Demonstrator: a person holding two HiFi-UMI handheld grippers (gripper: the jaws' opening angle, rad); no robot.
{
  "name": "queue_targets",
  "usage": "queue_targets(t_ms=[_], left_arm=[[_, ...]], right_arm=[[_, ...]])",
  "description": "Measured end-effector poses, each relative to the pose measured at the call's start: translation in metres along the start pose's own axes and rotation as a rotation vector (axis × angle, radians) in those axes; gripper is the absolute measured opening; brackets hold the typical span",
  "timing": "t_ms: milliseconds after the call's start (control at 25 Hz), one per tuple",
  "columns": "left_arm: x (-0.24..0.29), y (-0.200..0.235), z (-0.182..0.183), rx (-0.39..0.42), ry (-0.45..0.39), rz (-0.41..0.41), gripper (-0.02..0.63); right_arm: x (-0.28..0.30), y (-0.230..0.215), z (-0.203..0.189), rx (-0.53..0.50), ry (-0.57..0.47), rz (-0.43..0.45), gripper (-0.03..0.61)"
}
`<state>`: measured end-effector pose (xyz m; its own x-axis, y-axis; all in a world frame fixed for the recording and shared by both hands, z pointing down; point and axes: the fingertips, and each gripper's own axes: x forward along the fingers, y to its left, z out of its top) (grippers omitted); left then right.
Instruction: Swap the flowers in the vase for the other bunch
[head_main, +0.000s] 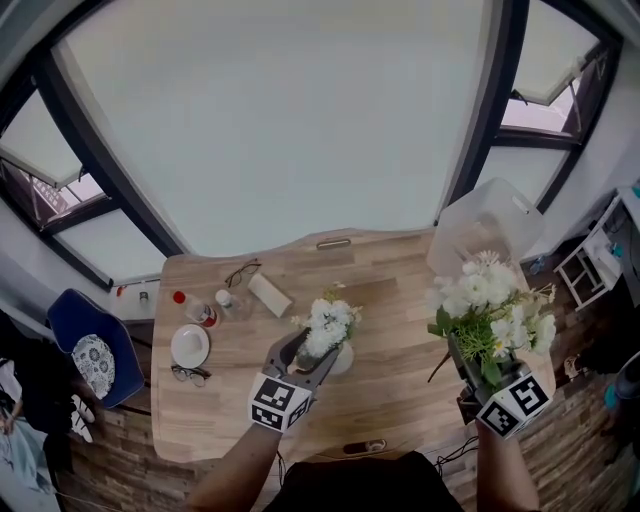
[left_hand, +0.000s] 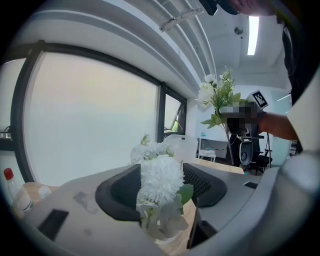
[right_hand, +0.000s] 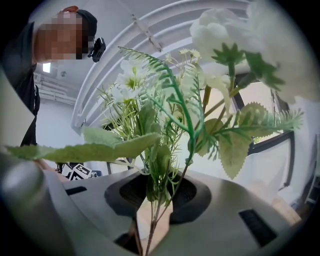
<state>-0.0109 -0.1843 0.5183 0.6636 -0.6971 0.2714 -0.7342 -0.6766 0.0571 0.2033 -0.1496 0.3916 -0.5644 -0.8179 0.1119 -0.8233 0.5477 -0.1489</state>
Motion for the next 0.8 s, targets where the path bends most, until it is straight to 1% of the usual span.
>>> queue_targets(t_ms=[120, 160, 320, 400, 640, 800], left_arm=[[0.001, 0.002, -0.006, -0.013, 0.011, 0.006, 0.252], [0.001, 0.002, -0.008, -0.016, 0.016, 0.005, 0.240], [-0.001, 0.002, -0.010, -0.028, 0.018, 0.003, 0.147], [-0.003, 0.003, -0.008, -0.023, 0.014, 0.010, 0.117], [-0.012, 0.011, 0.006, -0.038, -0.042, 0.054, 0.092], [-0.013, 0.012, 0.018, -0.026, -0.064, 0.057, 0.091]], right_arm=[[0.000, -0.001, -0.001, 0.003, 0.001, -0.003, 0.110], [0.000, -0.001, -0.002, 0.004, 0.002, -0.003, 0.110], [0.001, 0.000, -0.003, 0.008, 0.004, 0.001, 0.110], [0.002, 0.000, -0.001, 0.010, 0.000, 0.004, 0.110], [0.003, 0.005, 0.004, 0.005, -0.009, 0.021, 0.110], [0.004, 0.006, 0.007, 0.003, -0.013, 0.025, 0.109]])
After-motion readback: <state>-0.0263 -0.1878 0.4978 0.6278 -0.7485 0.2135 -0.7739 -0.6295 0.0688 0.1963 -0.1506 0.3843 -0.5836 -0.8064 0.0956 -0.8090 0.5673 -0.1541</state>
